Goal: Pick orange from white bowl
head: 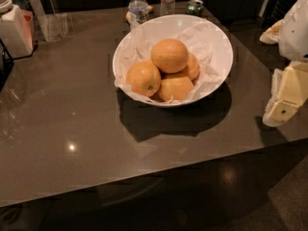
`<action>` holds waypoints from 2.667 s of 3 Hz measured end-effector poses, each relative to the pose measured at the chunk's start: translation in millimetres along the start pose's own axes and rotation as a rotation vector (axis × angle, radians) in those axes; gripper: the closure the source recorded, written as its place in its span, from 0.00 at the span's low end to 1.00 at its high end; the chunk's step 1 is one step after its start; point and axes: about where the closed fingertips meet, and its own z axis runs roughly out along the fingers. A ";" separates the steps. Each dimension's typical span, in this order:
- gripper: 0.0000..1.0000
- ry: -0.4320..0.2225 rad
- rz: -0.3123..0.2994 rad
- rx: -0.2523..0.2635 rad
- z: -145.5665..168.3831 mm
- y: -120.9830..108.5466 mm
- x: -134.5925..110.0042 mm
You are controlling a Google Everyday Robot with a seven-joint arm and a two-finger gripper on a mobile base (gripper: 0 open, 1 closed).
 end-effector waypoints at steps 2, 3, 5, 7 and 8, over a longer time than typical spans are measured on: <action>0.00 -0.017 -0.017 0.011 -2.8 -3.6 -5.6; 0.00 -0.107 -0.099 -0.024 -1.2 -21.5 -32.7; 0.00 -0.218 -0.254 -0.065 7.7 -94.2 -110.1; 0.00 -0.316 -0.292 -0.079 28.1 -110.4 -129.1; 0.00 -0.362 -0.314 -0.156 60.5 -118.6 -148.5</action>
Offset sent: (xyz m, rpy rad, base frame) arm 0.0075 0.0070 0.0044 0.0173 -0.0139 0.0408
